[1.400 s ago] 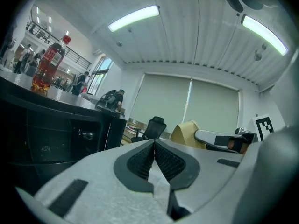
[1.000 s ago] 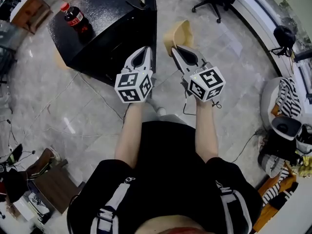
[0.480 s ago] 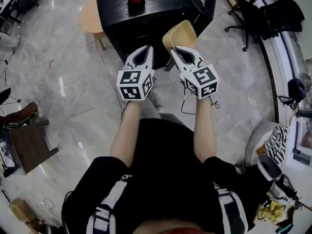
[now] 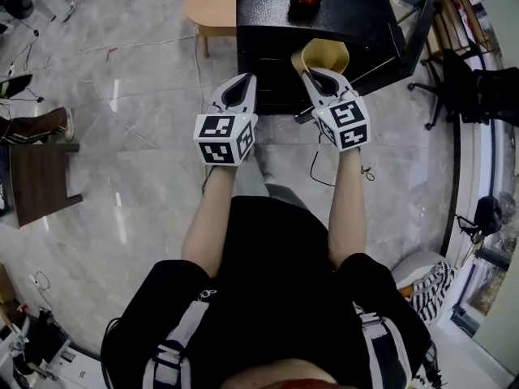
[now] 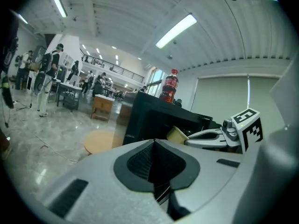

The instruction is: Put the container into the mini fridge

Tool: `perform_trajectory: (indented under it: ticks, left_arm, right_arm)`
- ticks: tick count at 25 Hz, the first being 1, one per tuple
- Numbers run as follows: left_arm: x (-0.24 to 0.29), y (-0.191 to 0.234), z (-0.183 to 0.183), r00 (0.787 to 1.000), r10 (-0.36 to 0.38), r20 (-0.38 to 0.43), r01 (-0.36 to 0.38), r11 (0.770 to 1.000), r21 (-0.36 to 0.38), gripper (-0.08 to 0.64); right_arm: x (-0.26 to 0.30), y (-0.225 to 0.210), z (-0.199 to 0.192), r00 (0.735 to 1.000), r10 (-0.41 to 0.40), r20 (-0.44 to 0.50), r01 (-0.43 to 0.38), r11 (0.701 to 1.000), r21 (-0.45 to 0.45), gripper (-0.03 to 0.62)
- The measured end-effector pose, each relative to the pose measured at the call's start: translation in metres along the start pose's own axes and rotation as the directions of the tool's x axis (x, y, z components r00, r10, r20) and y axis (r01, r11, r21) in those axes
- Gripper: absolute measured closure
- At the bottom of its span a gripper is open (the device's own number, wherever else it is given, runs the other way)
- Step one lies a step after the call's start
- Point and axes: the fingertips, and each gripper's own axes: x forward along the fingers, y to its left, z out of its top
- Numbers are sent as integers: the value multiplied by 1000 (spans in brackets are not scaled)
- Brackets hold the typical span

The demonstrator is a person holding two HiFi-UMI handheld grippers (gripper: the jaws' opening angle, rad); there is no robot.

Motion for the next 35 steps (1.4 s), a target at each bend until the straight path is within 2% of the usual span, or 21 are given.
perform_trajectory:
  ticks: [7, 13, 15, 17, 19, 20, 21, 24, 26, 27, 31, 35]
  left_arm:
    - [-11, 34, -4, 998, 69, 0, -69, 997, -23, 549]
    - [-12, 42, -1, 996, 88, -8, -88, 996, -10, 549]
    - [-13, 44, 0, 996, 93, -9, -93, 996, -5, 549]
    - [-14, 43, 3, 996, 91, -6, -91, 996, -4, 549]
    - [-15, 42, 7, 996, 87, -1, -87, 996, -3, 549]
    - [-15, 42, 8, 996, 84, 1, -84, 996, -1, 549]
    - [-14, 40, 10, 997, 79, 3, -79, 997, 0, 549]
    - [-10, 28, 11, 999, 47, 5, -47, 999, 3, 549]
    - [-6, 16, 11, 1000, 17, 6, -17, 1000, 6, 549]
    - [-4, 9, 11, 1000, 0, 8, 0, 1000, 9, 549]
    - [6, -29, 14, 995, -101, 22, 100, 994, 34, 549]
    - [21, -86, 25, 972, -233, 36, 230, 970, 83, 549]
  right_arm:
    - [49, 4, -2, 997, 49, -52, -57, 982, -178, 574]
    - [73, 1, -10, 992, 19, -128, -63, 933, -354, 572]
    - [77, 0, -11, 991, 9, -133, -59, 924, -379, 572]
    - [78, -2, -8, 994, 3, -110, -44, 928, -371, 572]
    - [77, -3, -3, 996, 5, -85, -35, 937, -347, 553]
    - [76, -3, -2, 997, 4, -77, -30, 943, -331, 477]
    - [74, -4, 0, 998, -2, -68, -20, 949, -313, 456]
    - [56, -7, 7, 999, -39, -7, 37, 974, -223, 459]
    - [37, -11, 12, 995, -89, 41, 93, 986, -138, 501]
    - [26, -13, 15, 991, -123, 58, 128, 986, -102, 542]
    - [-24, -27, 28, 957, -238, 167, 223, 969, 104, 572]
    - [-88, -50, 22, 911, -336, 240, 267, 922, 280, 580]
